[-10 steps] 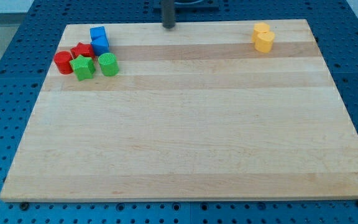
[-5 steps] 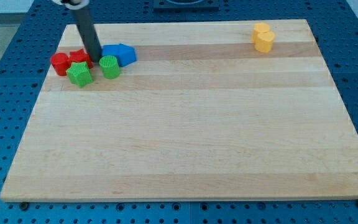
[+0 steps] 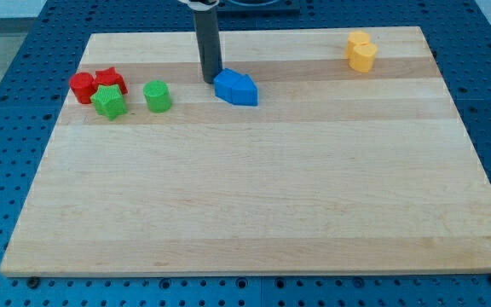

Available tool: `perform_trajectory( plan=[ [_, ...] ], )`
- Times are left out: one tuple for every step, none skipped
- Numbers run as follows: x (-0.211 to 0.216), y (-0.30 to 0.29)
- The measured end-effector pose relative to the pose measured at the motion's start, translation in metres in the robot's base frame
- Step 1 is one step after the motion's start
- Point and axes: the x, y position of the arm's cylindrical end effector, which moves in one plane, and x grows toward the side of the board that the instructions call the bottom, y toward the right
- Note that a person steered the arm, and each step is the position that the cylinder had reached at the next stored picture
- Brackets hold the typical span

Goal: Move the blue cube along with the blue triangle to the center

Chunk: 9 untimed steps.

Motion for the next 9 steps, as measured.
perform_trajectory(
  plan=[
    [-0.050, -0.008],
    [-0.054, -0.039],
    [-0.046, -0.003],
    [-0.057, -0.007],
    [-0.066, -0.007],
    [-0.068, 0.011],
    [-0.059, 0.020],
    [-0.023, 0.003],
    [0.011, -0.009]
  ],
)
